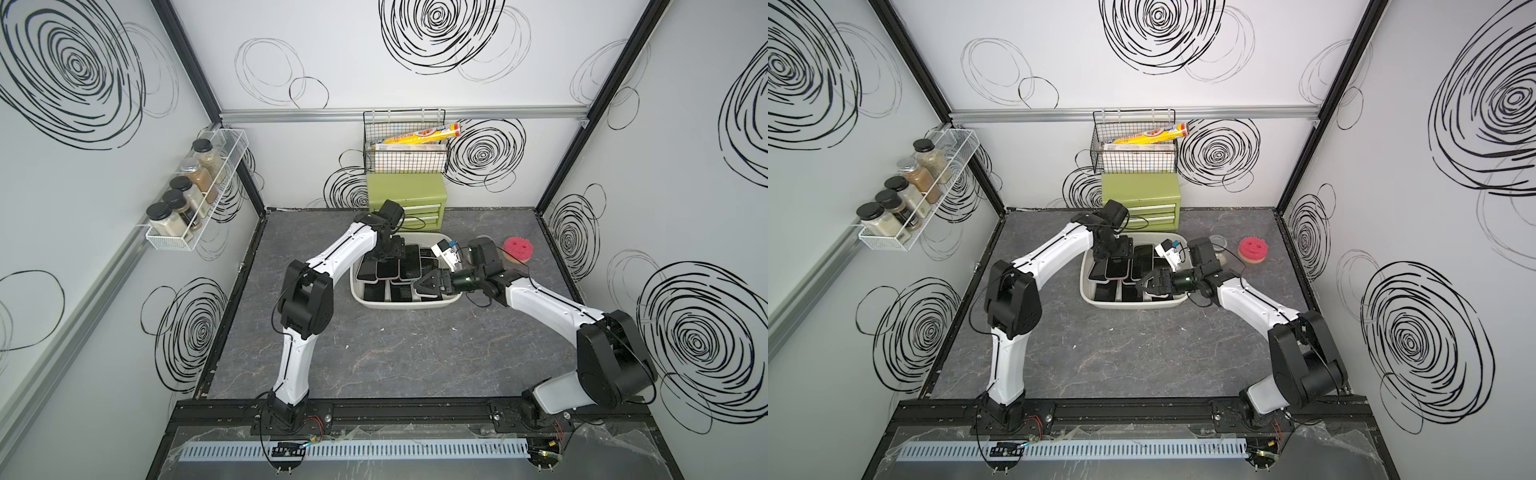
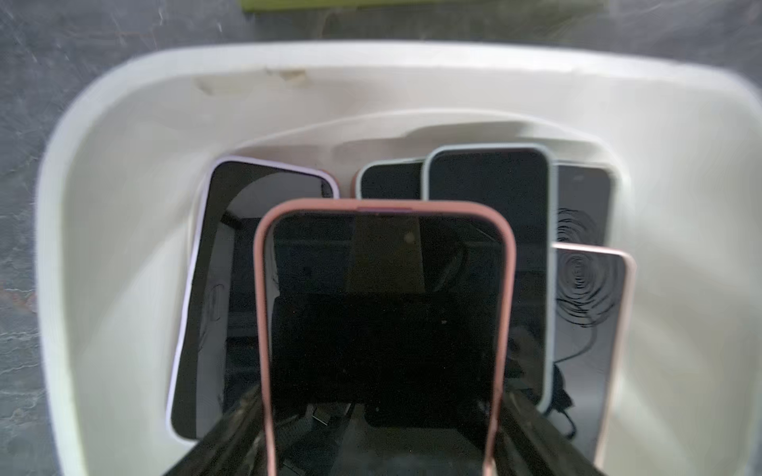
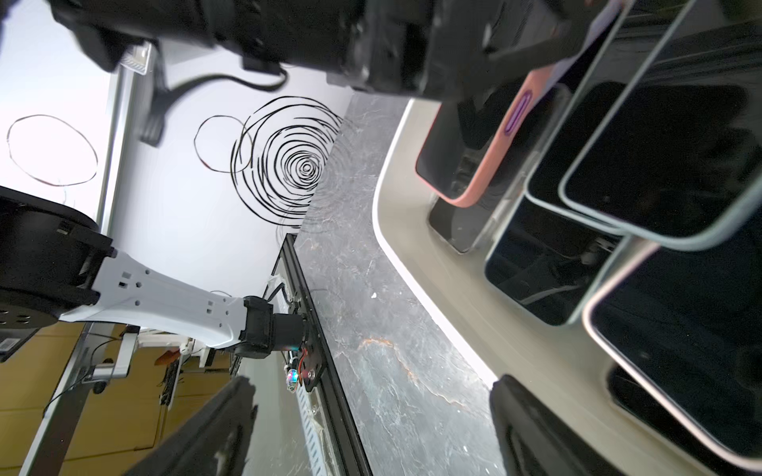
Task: Take the phone out of the storage box
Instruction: Pick up the phone from the storage box.
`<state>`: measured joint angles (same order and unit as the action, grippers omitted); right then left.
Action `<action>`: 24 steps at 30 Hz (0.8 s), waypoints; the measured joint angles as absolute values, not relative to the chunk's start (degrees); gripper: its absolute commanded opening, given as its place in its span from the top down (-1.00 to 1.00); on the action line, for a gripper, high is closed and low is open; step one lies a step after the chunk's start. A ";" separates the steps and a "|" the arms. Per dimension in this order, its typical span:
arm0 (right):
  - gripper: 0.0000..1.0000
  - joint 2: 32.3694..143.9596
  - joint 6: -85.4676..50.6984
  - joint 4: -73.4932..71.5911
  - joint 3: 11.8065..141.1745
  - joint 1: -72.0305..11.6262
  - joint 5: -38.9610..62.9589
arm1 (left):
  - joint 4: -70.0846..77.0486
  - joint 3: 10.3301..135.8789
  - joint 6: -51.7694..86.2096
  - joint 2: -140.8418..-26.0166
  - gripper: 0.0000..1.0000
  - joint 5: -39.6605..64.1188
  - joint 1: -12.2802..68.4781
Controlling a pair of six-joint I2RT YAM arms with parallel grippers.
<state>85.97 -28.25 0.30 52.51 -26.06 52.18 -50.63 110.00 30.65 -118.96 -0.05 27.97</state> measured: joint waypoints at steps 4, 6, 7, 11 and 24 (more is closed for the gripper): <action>-0.81 89.45 -30.94 -4.10 52.51 -26.35 52.60 | -50.63 109.97 31.16 -114.61 0.06 2.48 28.12; -0.81 91.22 -32.53 -6.68 52.73 -26.50 52.66 | -50.43 109.30 31.53 -113.34 0.06 3.16 28.36; -0.81 92.18 -33.41 -7.92 53.01 -26.61 52.71 | -50.37 108.47 31.75 -112.75 0.06 3.51 28.53; -0.80 94.85 -36.60 -12.67 54.87 -27.31 52.84 | -50.46 105.23 32.84 -111.53 0.09 4.27 29.74; -0.11 101.23 -41.43 -19.22 58.52 -28.93 54.28 | -49.47 103.90 36.40 -111.28 0.12 6.68 31.59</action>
<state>101.23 -41.43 -19.22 58.52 -28.93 54.28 -49.47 103.90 36.40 -111.28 6.68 31.59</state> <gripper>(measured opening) 0.612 0.792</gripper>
